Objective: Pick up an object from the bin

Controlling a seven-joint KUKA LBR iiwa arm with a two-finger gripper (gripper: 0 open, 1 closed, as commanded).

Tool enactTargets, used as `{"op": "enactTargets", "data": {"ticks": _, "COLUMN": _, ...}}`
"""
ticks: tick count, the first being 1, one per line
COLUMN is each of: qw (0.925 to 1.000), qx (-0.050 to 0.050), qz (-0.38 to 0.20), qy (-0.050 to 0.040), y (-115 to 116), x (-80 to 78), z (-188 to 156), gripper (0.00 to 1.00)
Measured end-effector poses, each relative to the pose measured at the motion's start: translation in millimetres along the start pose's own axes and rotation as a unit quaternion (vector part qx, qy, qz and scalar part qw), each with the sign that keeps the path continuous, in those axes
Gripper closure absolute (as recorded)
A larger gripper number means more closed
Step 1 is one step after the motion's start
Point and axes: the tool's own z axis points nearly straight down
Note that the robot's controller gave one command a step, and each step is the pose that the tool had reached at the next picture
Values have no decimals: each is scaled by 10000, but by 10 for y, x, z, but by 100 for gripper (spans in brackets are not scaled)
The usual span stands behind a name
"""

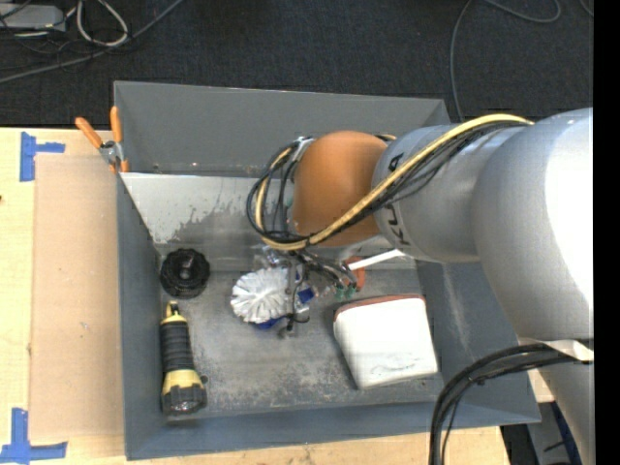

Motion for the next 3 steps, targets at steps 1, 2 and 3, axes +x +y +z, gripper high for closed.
{"op": "enactTargets", "data": {"ticks": 1, "qw": 9938, "qx": -7, "qz": 1108, "qy": -5, "y": -58, "x": 43, "z": -1, "gripper": 0}}
{"op": "enactTargets", "data": {"ticks": 2, "qw": 9999, "qx": 3, "qz": 143, "qy": -46, "y": -16, "x": -20, "z": -35, "gripper": 100}}
{"op": "enactTargets", "data": {"ticks": 3, "qw": 9999, "qx": 2, "qz": 145, "qy": -46, "y": -17, "x": -20, "z": -35, "gripper": 100}}
